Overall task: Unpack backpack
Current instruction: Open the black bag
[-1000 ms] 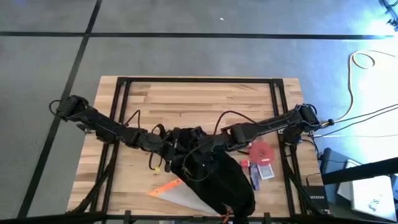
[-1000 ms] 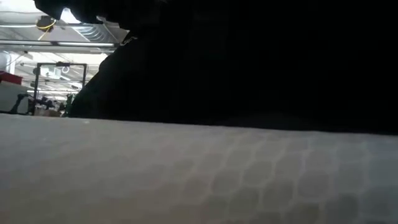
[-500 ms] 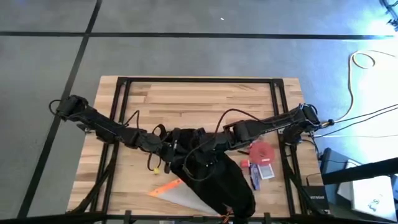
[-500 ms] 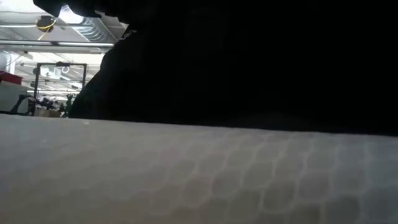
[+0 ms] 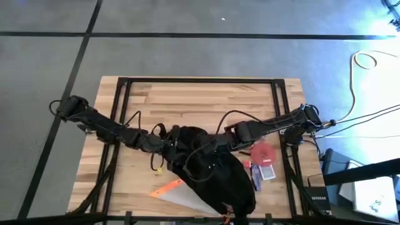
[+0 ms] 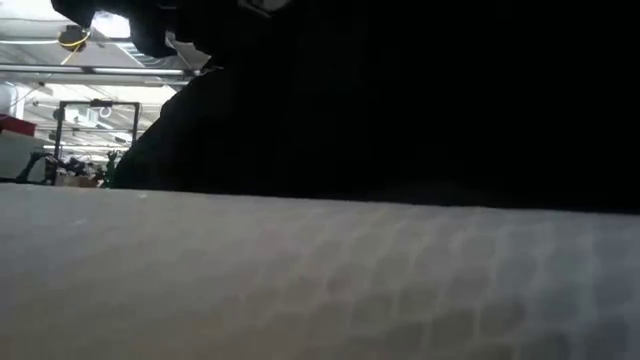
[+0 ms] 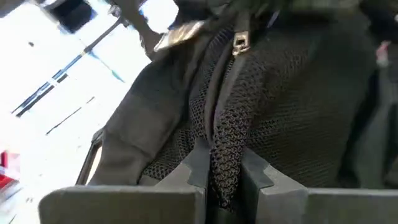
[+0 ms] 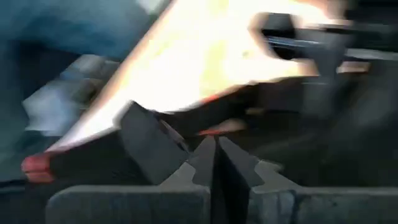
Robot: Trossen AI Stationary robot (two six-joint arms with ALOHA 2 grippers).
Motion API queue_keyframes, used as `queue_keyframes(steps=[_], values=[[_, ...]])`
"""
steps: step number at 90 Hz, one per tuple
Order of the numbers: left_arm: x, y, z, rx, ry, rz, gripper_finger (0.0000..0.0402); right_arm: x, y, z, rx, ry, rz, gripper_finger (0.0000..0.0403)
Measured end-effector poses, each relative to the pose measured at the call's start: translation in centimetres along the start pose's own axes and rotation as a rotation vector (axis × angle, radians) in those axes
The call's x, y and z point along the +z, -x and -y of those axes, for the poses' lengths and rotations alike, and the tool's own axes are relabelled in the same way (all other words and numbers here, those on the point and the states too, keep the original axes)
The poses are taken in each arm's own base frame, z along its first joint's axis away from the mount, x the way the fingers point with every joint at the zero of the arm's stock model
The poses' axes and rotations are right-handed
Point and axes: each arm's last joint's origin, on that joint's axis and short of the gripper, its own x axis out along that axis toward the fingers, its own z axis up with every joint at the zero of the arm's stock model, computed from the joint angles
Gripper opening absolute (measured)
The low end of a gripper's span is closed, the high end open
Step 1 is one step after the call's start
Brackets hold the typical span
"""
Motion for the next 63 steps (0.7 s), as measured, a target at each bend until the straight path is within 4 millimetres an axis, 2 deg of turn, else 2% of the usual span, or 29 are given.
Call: queue_keyframes(steps=[20,49,63], values=[[-0.2,-0.1,-0.2,0.014,0.015,-0.014,0.0017,-0.4,-0.2,-1.4,0.064,-0.053,-0.059,0.0001],[-0.3,-0.1,-0.2,0.001,0.025,-0.017,0.0017,0.0,-0.7,-3.3,-0.010,-0.019,-0.057,0.0001],[-0.3,-0.1,-0.2,-0.003,0.027,-0.016,0.0017,-1.3,-2.0,-4.6,0.001,-0.004,-0.197,0.0001]])
